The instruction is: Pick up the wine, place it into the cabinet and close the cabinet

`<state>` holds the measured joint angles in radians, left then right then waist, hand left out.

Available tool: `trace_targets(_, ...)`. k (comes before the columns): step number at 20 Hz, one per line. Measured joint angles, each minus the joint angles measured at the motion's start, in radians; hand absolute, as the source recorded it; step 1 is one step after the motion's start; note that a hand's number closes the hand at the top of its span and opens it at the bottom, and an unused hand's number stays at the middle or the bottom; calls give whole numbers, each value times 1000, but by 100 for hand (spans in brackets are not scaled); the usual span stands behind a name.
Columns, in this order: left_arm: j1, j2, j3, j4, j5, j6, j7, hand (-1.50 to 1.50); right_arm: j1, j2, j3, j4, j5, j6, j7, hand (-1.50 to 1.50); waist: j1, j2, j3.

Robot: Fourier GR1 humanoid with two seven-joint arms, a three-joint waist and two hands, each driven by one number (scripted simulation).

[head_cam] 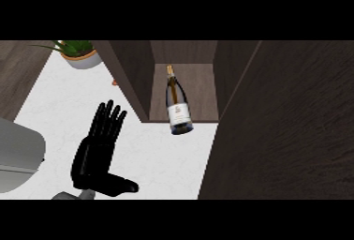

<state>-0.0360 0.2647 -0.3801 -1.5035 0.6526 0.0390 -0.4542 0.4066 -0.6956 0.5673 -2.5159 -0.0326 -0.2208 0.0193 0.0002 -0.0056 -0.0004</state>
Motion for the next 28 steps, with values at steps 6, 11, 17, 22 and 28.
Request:
trace_targets(6, 67, 87, 75, -43, 23, -60, -22, -150, 7, -52, 72, 3, -4, 107, -43, 150, -2, 0, 0)
trace_targets(11, 116, 158, 153, -66, 70, -123, -19, -150, -10, -46, 122, 0, -4, 118, -10, 150, 1, 1, -2)
trace_targets(17, 143, 217, 224, -65, 105, -184, -13, -150, -46, -40, 149, 1, 3, 119, 26, 150, 4, 1, -3)
trace_targets(22, 154, 252, 269, -57, 140, -237, 0, -150, -96, -32, 154, 2, 4, 134, 68, 150, 10, 3, -4)
trace_targets(28, 152, 285, 300, -52, 168, -281, 20, -150, -168, 5, 125, 8, 3, 141, 112, 150, 26, 6, -6)
